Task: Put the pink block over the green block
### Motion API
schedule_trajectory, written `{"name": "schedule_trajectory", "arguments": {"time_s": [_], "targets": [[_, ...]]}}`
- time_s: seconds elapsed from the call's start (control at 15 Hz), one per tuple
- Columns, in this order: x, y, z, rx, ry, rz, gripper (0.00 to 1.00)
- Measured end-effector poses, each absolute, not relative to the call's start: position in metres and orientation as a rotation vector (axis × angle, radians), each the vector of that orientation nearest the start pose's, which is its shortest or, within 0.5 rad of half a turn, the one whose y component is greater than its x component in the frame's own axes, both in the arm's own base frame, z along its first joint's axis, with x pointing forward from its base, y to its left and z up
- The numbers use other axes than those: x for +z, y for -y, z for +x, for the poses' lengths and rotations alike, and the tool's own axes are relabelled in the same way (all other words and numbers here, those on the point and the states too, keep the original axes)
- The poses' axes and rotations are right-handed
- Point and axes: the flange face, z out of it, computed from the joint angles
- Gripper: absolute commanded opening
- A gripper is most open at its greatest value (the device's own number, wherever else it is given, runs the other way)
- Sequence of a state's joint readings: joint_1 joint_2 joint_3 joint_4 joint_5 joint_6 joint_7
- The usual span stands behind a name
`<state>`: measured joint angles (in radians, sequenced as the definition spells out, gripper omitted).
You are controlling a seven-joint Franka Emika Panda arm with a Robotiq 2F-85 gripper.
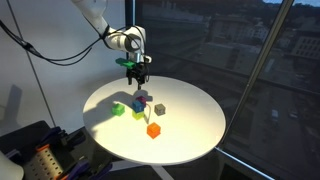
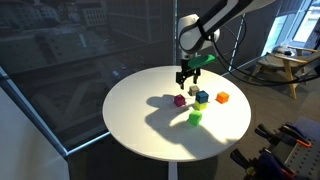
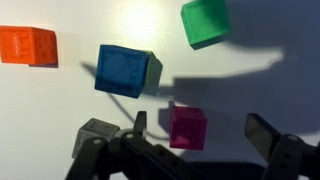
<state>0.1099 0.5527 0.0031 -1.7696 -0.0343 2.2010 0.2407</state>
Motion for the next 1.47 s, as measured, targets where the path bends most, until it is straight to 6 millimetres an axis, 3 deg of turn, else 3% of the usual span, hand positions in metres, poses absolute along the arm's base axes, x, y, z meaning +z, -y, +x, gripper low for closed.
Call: {"name": "schedule_trajectory", "arguments": {"time_s": [0.87,1.47], "targets": [[0.226,-0.073,0.647,0.14,-0.168,-3.176,1.0],[0.2,-0.066,0.664,0.109,-0.188,-3.181,1.0]]}}
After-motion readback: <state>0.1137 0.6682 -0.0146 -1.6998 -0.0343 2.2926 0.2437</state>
